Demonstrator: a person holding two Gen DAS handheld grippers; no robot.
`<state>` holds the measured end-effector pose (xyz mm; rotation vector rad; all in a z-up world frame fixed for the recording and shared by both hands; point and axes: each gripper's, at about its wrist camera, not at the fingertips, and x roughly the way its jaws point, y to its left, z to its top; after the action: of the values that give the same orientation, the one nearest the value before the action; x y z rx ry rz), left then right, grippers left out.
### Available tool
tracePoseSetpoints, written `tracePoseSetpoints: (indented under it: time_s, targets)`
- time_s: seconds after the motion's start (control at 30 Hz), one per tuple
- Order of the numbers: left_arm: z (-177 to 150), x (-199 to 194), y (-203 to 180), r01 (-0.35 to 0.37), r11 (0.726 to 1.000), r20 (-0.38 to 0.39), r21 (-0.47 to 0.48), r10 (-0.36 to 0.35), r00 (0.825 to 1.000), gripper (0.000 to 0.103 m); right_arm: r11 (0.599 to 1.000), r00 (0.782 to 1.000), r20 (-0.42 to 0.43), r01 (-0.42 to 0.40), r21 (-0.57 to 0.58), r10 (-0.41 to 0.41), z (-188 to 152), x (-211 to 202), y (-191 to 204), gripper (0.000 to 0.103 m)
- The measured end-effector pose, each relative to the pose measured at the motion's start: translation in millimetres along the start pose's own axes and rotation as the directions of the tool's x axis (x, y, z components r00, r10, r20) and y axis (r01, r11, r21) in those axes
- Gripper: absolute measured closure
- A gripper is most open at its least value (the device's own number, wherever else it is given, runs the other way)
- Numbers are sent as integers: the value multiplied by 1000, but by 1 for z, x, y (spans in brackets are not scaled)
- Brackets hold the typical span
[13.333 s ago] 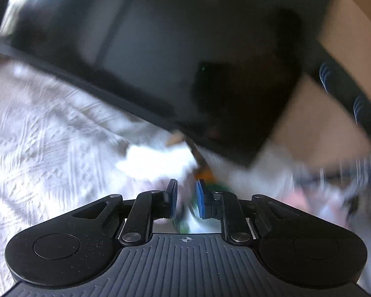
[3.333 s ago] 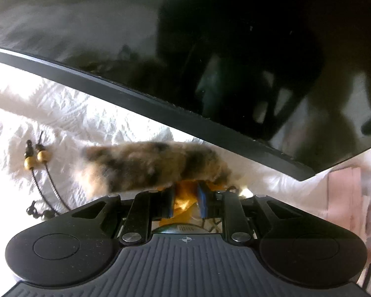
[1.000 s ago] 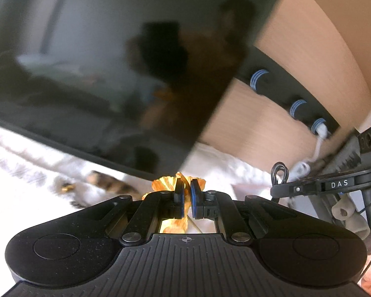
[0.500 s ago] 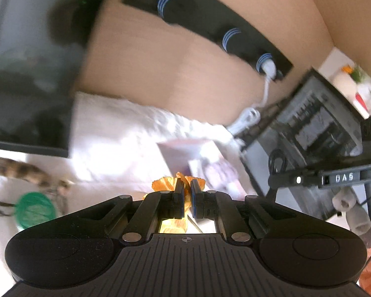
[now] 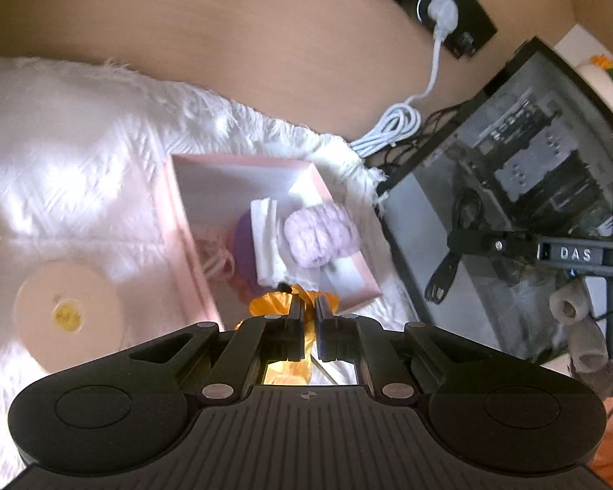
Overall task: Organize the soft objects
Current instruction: 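Carry the flower and cable into the pink box and open both tools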
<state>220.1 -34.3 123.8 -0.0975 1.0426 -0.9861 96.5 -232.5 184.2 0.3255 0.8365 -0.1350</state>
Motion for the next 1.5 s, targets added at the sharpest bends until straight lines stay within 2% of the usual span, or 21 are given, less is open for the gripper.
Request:
tracePoseSetpoints:
  time_s: [0.13,0.3,0.37,0.47,0.53,0.67,0.83,0.9,1.03,1.1,1.23,1.4,1.5]
  targets:
    - [23,21,-9,-111,991,84,77,105,991,95,1000,1000,12,17,-9,-17,-8,12,-17,90]
    - [54,54,-7,-182,981,131,64,173,976,95,1000,1000,12,-9,1,9,-12,31,-24,89]
    - [63,73,-3,-185,982,132,44,178,975,95,1000,1000,25,-5,-11,6,-10,41,-20,89]
    - [69,103,9,-186,982,59,20,185,981,94,999,999,45,6,-43,-4,-8,58,-10,89]
    - [71,124,21,-183,983,-40,-8,183,982,86,998,999,50,8,-63,-5,-8,72,-3,90]
    - [64,140,31,-254,967,-122,16,254,959,84,998,1000,-2,-12,-68,11,-8,112,5,89]
    - [62,132,36,-217,976,-133,23,218,967,84,999,995,-96,18,-51,-23,-9,166,1,89]
    - [62,123,37,-211,977,-107,27,213,971,84,999,996,-90,8,-49,-12,-9,174,-1,89]
    - [67,102,32,-240,970,22,35,240,971,84,997,994,-99,30,-66,-36,-3,180,-2,89]
    - [69,97,28,-246,968,35,50,244,969,84,997,994,-95,39,-74,-46,-4,180,-1,89]
    - [66,87,21,-197,979,42,44,195,980,84,992,992,-90,75,-101,-84,-11,177,3,89]
    - [60,67,19,-106,994,153,-22,108,982,84,992,991,-88,96,-86,-104,-16,171,-2,89]
    - [59,64,15,-104,994,135,-35,108,985,84,991,989,-87,116,-71,-122,-21,165,-8,89]
